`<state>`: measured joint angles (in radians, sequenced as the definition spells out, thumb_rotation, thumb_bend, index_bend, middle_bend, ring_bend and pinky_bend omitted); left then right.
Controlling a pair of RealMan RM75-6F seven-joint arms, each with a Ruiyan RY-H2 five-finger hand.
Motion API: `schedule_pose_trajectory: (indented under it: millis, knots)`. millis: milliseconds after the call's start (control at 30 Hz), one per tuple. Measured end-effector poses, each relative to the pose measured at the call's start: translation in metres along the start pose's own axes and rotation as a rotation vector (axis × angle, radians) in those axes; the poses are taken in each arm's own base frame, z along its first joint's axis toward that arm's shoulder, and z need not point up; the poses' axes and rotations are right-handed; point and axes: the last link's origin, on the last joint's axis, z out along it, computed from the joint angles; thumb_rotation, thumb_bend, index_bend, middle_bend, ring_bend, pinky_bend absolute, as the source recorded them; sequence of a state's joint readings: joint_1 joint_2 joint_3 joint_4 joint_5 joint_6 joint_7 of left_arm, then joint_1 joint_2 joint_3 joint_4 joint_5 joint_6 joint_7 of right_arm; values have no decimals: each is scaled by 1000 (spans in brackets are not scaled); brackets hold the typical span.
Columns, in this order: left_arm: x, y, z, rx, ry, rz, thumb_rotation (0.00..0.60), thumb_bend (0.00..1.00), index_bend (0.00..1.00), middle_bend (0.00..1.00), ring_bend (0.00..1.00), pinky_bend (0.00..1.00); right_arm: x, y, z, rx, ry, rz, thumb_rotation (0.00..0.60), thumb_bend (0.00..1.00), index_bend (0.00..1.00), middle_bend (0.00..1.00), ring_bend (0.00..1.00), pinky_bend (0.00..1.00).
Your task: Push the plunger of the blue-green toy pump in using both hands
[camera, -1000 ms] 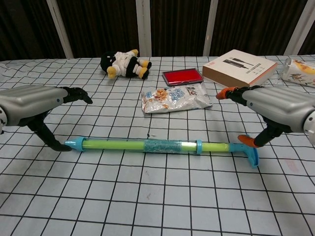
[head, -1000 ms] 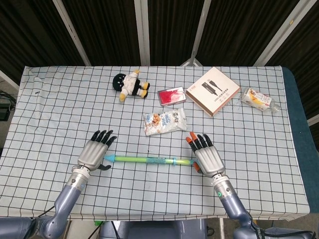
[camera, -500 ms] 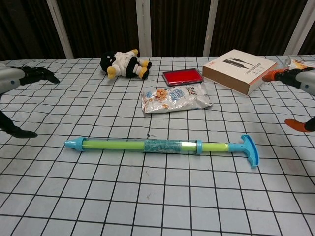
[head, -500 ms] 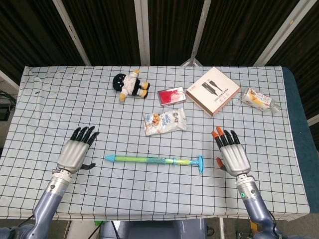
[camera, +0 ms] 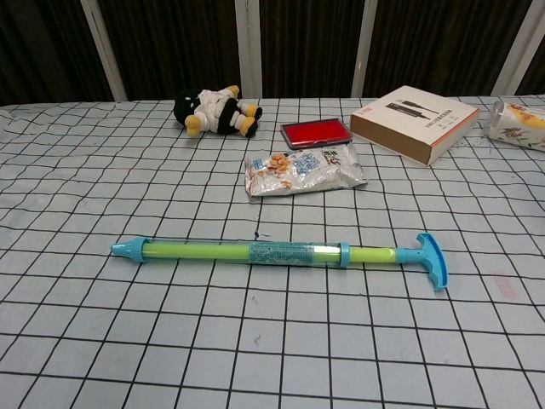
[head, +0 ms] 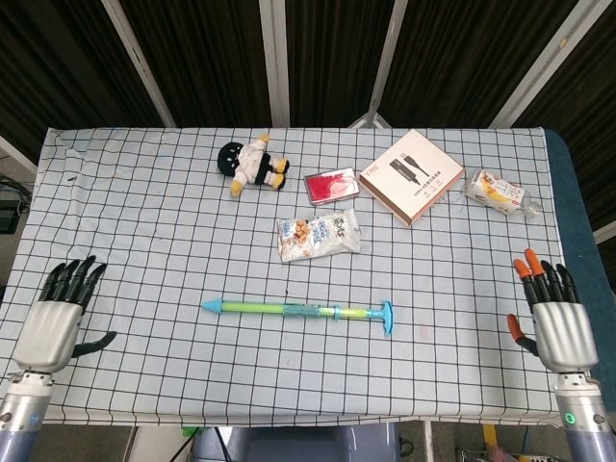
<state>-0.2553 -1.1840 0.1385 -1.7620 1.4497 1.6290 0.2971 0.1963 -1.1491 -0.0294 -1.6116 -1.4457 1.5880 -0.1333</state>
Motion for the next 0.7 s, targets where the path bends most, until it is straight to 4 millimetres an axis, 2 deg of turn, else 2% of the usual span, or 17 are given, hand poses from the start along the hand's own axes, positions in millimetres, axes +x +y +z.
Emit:
schedule_pose_trajectory:
  millis: [167, 233, 467, 700]
  knots:
    - [3, -23, -22, 62, 8, -24, 600, 164, 48, 0, 0, 0, 9, 27, -27, -31, 39, -7, 600, 425, 0, 0, 0, 0]
    - [3, -31, -26, 75, 11, -19, 600, 165, 47, 0, 0, 0, 11, 31, -30, -44, 53, -5, 600, 425, 0, 0, 0, 0]
    - [4, -53, -18, 100, 55, 30, 600, 165, 43, 0, 0, 0, 7, 38, -29, -107, 30, -9, 600, 425, 0, 0, 0, 0]
    - [1, -56, -13, 103, 64, 14, 600, 165, 36, 0, 0, 0, 7, 37, -29, -116, 31, -17, 600, 424, 0, 0, 0, 0]
